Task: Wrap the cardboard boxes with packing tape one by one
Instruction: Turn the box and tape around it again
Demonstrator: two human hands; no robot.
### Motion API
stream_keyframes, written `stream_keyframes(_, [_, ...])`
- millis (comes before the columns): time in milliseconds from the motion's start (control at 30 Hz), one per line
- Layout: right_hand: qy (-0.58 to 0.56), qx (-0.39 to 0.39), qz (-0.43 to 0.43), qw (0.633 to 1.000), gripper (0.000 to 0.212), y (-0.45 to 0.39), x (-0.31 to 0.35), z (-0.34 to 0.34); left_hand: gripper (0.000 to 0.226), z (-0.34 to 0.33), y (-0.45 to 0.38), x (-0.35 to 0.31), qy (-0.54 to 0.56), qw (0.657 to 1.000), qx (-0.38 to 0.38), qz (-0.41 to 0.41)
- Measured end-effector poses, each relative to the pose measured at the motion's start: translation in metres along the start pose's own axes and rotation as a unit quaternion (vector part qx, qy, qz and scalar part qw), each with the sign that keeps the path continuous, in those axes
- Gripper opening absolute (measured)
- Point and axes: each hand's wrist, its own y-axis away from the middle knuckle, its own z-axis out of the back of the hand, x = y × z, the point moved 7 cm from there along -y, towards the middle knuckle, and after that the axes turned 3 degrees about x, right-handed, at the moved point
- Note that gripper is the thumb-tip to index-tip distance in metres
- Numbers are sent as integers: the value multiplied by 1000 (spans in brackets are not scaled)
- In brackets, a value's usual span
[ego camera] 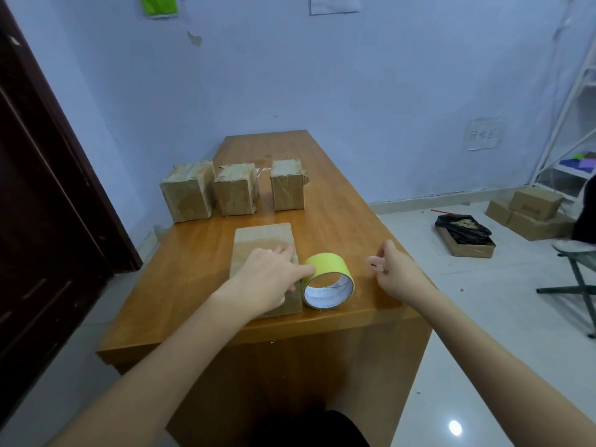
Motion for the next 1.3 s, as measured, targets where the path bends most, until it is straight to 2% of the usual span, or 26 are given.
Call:
stream_keyframes(67, [-94, -4, 10, 995, 10, 4, 7, 4, 27, 0, 1, 2, 11, 1000, -12, 4])
stream_keyframes(167, [-267, 16, 20, 963, 16, 15, 32, 14, 29, 4, 3, 6, 57, 998, -39, 6])
stream_keyframes(233, [-301, 24, 35, 953, 17, 23, 52, 24, 36, 8, 4, 9, 86, 995, -52, 9])
stream_keyframes(400, [-325, 74, 82, 939, 12, 40, 91, 31, 39, 15, -3, 5, 80, 996, -27, 10])
stream_keyframes(500, [-338, 56, 82, 936, 16, 43, 99, 32, 33, 16, -7, 0, 51, 999, -19, 8])
stream_keyframes(567, [-331, 45, 77, 939, 18, 44, 99, 31, 32, 16, -7, 3, 71, 997, -17, 11])
stream_keyframes(767, [-248, 14, 78, 966, 25, 42, 99, 22, 22, 13, 3, 8, 100, 993, -64, 17])
stream_keyframes(967, [-251, -25, 55, 966, 26, 41, 97, 12, 15, 6, 5, 7, 102, 991, -74, 50])
stream_keyframes(1033, [-289, -20, 69, 955, 21, 44, 101, 13, 21, 6, 7, 11, 130, 985, -88, 69])
stream_keyframes(1133, [-310, 14, 76, 948, 25, 48, 107, 11, 44, 3, 11, 21, 172, 974, -101, 111])
stream_keyframes(1300, [-318, 55, 26, 946, 23, 47, 107, 1, 45, -1, 15, 23, 166, 972, -123, 108])
